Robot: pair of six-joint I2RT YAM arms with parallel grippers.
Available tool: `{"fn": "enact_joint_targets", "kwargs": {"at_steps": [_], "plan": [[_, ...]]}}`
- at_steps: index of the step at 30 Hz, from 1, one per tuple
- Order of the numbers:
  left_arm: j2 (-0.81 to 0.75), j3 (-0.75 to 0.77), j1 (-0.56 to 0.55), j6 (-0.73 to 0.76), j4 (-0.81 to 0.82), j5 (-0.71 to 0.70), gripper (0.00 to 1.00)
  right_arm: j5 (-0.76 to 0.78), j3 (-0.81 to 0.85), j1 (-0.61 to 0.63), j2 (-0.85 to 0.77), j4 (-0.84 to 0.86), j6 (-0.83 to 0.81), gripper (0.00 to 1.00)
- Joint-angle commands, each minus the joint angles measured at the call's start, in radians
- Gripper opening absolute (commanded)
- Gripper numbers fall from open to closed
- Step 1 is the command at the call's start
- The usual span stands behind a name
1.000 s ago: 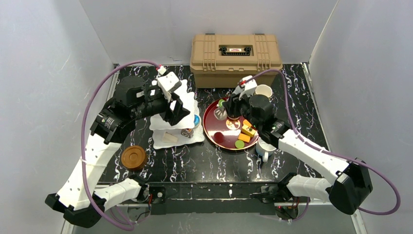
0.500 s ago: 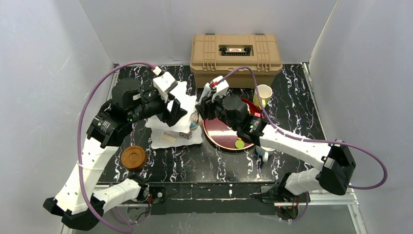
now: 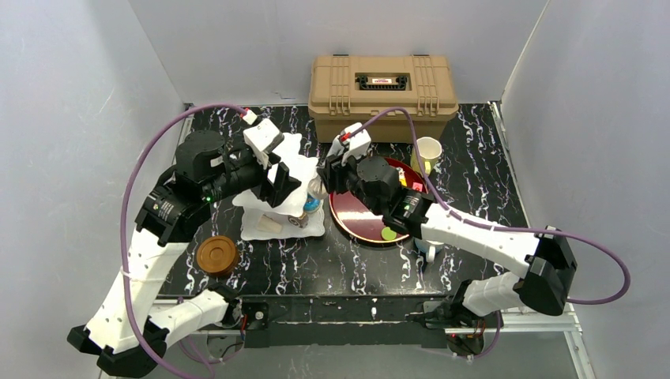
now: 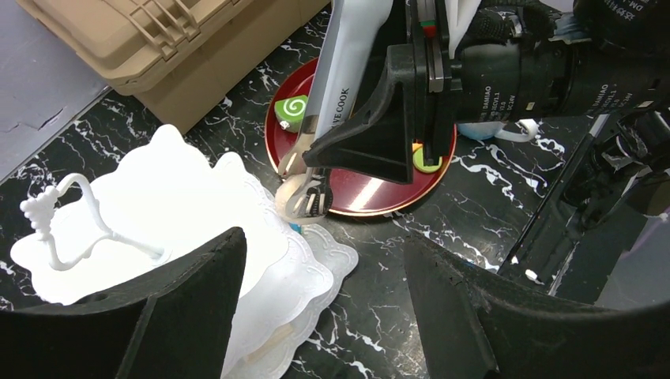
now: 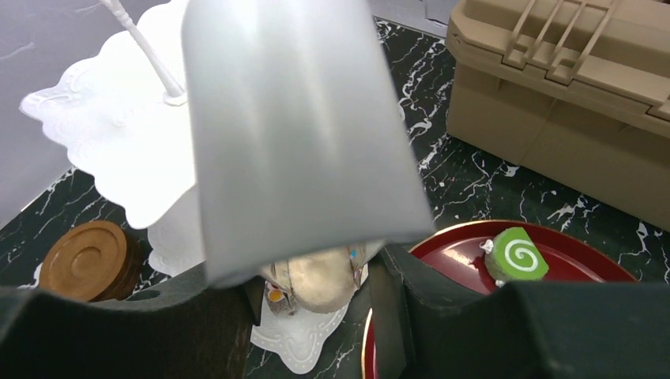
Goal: Serve the afternoon tea
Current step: Place the desert on the desert table.
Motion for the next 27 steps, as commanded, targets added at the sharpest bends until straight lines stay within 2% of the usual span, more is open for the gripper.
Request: {"fn": "enact_joint_targets", "kwargs": {"at_steps": [1, 8, 13, 17, 27], "plan": [[-0.014, -0.002, 0.001, 0.007, -0.008, -0.003, 0.71, 0.048, 0.015, 0.025, -0.065, 0.042, 0.010, 0.30], [-0.022, -0.005, 0.000, 0.018, -0.004, -0.011, 0.71, 0.141, 0.050, 0.132, -0.047, 0.046, -0.037, 0.30], [-0.025, -0.010, 0.001, 0.011, 0.008, -0.024, 0.71, 0.142, 0.032, 0.147, -0.047, 0.095, -0.007, 0.30], [-0.032, -0.014, 0.000, 0.011, 0.015, -0.014, 0.71, 0.168, -0.020, 0.173, -0.037, 0.205, 0.000, 0.29], [-0.044, -0.012, 0.000, 0.030, 0.011, -0.008, 0.71, 0.216, -0.069, 0.197, 0.017, 0.362, 0.012, 0.31]]}}
